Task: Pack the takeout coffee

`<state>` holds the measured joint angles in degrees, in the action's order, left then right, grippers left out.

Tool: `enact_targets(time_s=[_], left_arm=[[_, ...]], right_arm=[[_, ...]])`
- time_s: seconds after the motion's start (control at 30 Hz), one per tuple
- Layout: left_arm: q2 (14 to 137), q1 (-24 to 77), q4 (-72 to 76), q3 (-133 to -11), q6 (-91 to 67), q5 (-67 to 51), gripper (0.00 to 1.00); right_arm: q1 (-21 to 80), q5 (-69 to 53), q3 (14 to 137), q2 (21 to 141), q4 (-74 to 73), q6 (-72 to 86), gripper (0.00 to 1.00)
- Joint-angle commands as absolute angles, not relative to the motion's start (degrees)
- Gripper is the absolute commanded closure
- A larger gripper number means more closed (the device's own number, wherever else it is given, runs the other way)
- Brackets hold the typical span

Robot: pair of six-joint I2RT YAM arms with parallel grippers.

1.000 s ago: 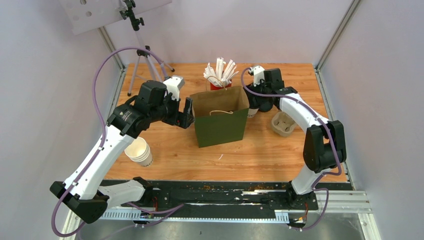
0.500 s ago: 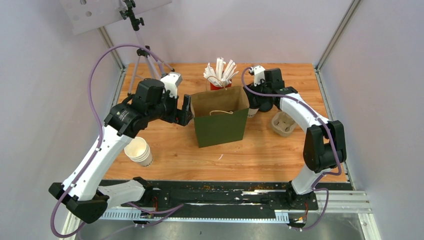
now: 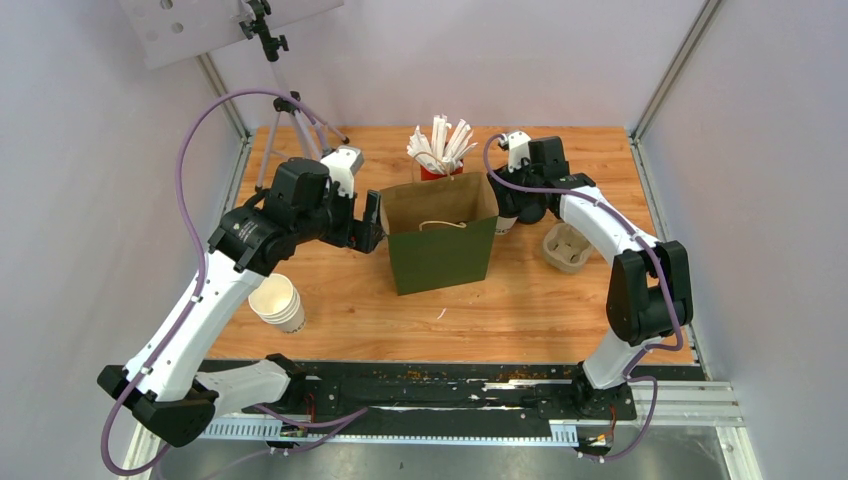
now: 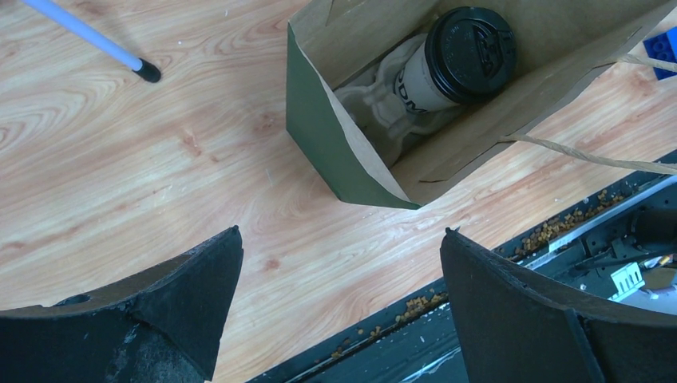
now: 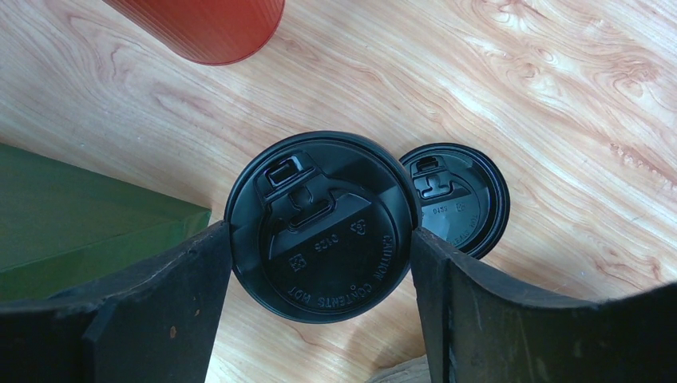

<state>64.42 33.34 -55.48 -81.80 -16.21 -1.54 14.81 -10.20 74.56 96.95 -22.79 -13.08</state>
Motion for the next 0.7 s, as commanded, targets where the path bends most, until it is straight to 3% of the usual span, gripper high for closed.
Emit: enact_targets(time_s=[0.0, 0.67], left_arm=[[64.26, 33.36, -53.32, -83.46, -17.25, -3.06, 0.02], [64.98, 33.36, -48.66, -83.03, -24.27, -0.14, 0.26]], right_arm=[[14.43, -10.42, 74.05, 95.85, -24.59, -11.96, 0.28], [14.43, -8.26, 78.35, 91.74, -28.93, -11.16, 0.32]])
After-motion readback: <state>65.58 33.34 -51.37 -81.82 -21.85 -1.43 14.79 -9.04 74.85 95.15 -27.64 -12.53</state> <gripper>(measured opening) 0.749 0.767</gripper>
